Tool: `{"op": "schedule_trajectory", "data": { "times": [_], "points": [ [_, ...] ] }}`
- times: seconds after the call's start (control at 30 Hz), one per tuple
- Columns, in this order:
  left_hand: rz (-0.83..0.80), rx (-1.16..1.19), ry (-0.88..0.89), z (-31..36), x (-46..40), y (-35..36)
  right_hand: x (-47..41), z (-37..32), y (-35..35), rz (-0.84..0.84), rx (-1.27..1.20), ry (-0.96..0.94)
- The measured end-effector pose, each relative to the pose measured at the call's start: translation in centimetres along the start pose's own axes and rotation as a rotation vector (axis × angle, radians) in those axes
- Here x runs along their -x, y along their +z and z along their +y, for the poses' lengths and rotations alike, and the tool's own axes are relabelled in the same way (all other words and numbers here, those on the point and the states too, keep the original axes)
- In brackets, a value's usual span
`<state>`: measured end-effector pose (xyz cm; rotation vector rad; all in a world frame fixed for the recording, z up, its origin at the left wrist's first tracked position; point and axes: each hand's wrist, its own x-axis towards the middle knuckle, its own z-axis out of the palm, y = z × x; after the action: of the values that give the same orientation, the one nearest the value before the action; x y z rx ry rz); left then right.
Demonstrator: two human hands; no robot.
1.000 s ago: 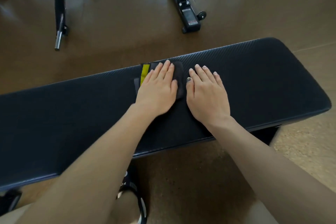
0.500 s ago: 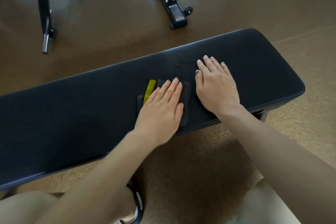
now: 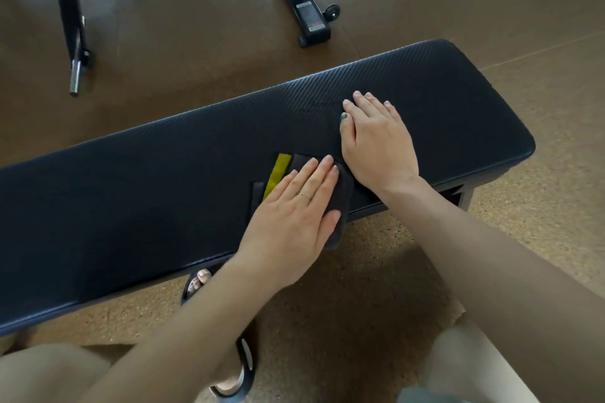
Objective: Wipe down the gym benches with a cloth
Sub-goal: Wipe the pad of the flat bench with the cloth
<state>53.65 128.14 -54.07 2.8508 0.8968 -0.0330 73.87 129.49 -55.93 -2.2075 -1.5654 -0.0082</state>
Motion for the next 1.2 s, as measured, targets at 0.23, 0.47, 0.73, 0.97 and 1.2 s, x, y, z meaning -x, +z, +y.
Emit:
{"op": "schedule_trajectory", "data": {
  "times": [0.23,0.47,0.73,0.97,1.2],
  "points": [
    [-0.026,0.069,-0.146,-1.2,-6.3,-1.2,0.7,0.6,-0.6,-0.035,0.019,-0.021],
    [-0.032,0.022,-0.066,0.2,2.3,-0.2,1.9,0.7,-0.6,-0.019,0.052,-0.017],
    [-0.038,0.084,-0.212,-3.3,-8.4,-1.3,1.7,0.5,-0.6,0.046,0.005,0.011],
    [-0.117,0.059,-0.103,-2.2,0.0,-1.4,2.0,0.6,-0.4,0.027,0.054,-0.018],
    [-0.022,0.097,-0.253,-8.2,-12.4,-1.8,1.7,0.5,-0.3,0.082,0.023,0.013]
  ]
}}
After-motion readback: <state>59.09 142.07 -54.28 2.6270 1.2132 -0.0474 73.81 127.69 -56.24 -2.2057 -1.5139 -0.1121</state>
